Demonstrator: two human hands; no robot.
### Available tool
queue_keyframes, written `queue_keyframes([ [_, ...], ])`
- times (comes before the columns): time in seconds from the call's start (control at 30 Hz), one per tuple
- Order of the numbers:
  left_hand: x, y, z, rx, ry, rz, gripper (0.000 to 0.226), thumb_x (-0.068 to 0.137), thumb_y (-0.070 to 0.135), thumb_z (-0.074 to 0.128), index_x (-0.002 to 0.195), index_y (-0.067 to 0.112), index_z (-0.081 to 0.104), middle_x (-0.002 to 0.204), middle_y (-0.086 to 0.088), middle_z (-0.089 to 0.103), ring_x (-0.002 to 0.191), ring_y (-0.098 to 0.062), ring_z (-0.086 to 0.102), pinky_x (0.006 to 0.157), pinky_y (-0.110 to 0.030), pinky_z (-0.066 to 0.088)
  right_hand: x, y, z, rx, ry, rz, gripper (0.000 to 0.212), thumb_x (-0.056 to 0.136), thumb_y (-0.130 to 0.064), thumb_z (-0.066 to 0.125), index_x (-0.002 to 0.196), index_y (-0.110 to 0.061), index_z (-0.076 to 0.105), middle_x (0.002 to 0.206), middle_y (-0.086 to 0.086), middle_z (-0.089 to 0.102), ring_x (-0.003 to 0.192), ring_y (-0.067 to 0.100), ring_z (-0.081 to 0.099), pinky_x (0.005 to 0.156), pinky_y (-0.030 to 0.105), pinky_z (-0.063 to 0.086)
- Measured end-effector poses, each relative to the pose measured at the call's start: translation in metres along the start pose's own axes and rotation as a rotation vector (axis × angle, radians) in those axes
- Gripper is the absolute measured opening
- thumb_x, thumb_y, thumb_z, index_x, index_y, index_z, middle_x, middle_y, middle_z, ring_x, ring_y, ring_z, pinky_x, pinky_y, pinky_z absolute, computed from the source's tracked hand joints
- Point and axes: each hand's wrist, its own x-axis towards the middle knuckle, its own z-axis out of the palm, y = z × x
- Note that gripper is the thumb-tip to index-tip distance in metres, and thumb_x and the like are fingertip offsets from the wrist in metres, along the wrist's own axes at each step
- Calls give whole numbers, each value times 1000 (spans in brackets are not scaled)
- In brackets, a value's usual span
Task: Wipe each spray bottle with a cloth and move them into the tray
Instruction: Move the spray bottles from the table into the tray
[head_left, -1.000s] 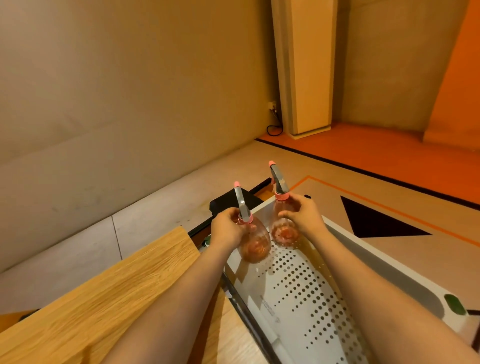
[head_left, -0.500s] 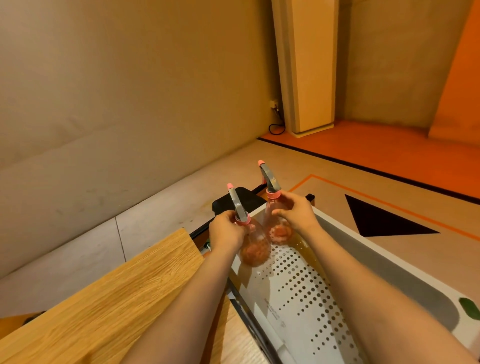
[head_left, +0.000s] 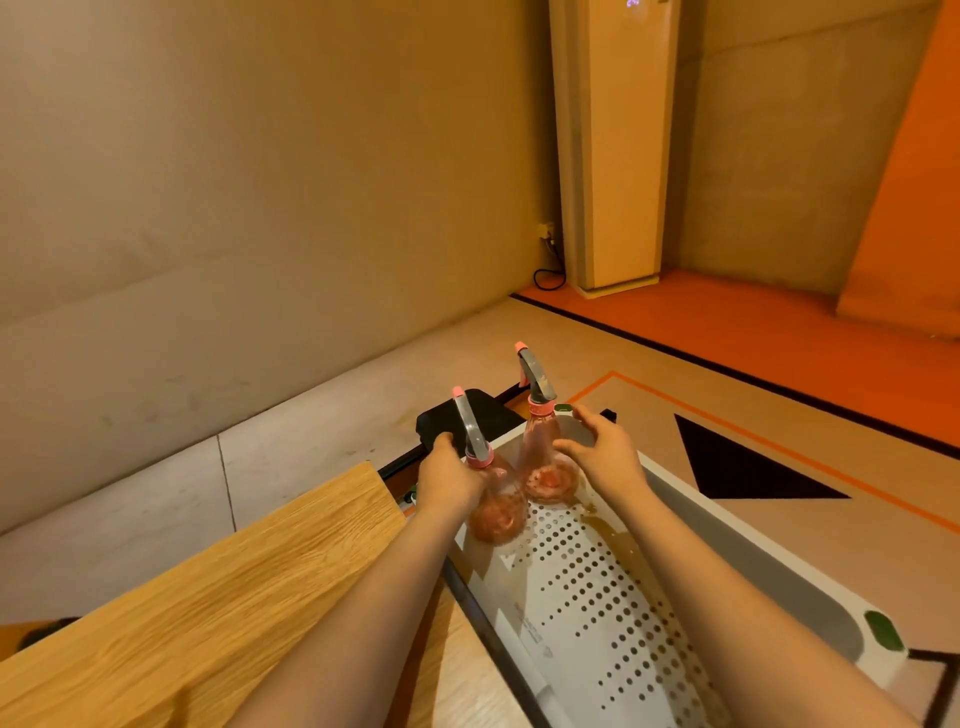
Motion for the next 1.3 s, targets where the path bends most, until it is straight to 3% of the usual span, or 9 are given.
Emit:
queue_keyframes([
  [0.1, -18, 3, -15, 193, -40, 40, 92, 78, 30, 78, 149, 10, 23, 147, -10, 42, 133, -30, 42, 103, -41, 43, -24, -11, -11, -8, 99, 3, 52, 87, -20, 63, 135, -11, 46, 136, 7, 51, 125, 19, 46, 102, 33, 37],
  [0.2, -50, 2, -37, 322, 26, 114, 87, 83, 43, 70, 149, 11, 25, 150, -9, 39, 138, -29, 35, 110, -43, 36, -65, -35, -11, -53, 106, -39, 43, 91, -20, 58, 132, -11, 51, 129, 7, 57, 118, 19, 52, 93, 27, 39],
  [0.37, -133, -14, -83, 541, 110, 194, 81, 94, 58, 42, 154, 16, 8, 162, -6, 3, 149, -27, -4, 119, -44, -2, -140, -95, 5, -167, -13, -163, 39, 93, -25, 54, 131, -15, 52, 124, 6, 59, 110, 18, 56, 89, 28, 45],
  [0.5, -203, -44, -132, 576, 171, 150, 81, 94, 63, 31, 154, 16, 3, 162, -6, -4, 148, -25, -10, 118, -42, -6, -200, -154, 28, -265, -191, -313, 49, 93, -29, 54, 138, -17, 42, 142, 1, 44, 132, 14, 36, 107, 29, 30],
  [0.67, -286, -94, -194, 591, 291, 71, 79, 95, 63, 25, 154, 17, -1, 162, -6, -9, 147, -24, -15, 118, -42, -9, -273, -217, 73, -376, -335, -536, 57, 93, -37, 51, 143, -17, 33, 150, 0, 31, 139, 11, 23, 109, 20, 16],
  [0.83, -352, -147, -262, 572, 426, -17, 78, 95, 63, 24, 154, 18, 0, 162, -5, -8, 148, -23, -14, 118, -42, -10, -346, -257, 134, -405, -469, -638, 65, 92, -45, 50, 146, -19, 26, 153, 0, 24, 141, 12, 17, 111, 24, 16],
  [0.97, -389, -191, -314, 511, 510, -129, 74, 97, 59, 27, 154, 18, 3, 162, -4, -7, 148, -22, -12, 118, -39, -8, -381, -275, 178, -348, -521, -594, 70, 89, -47, 53, 147, -20, 25, 151, 1, 29, 139, 17, 23, 111, 32, 24],
  [1.13, -394, -234, -361, 364, 502, -139, 73, 98, 54, 34, 153, 13, 8, 162, -5, 2, 149, -20, -2, 120, -36, 5, -388, -284, 224, -177, -471, -338, 72, 84, -43, 63, 142, -11, 33, 139, 9, 46, 125, 25, 45, 100, 41, 43],
  [1.3, -342, -242, -374, 210, 433, -51, 77, 97, 48, 44, 154, 13, 7, 161, -5, 10, 148, -19, 10, 118, -33, 15, -369, -286, 252, -109, -338, -190, 82, 82, -41, 66, 145, -7, 26, 148, 11, 34, 135, 27, 32, 108, 44, 34],
])
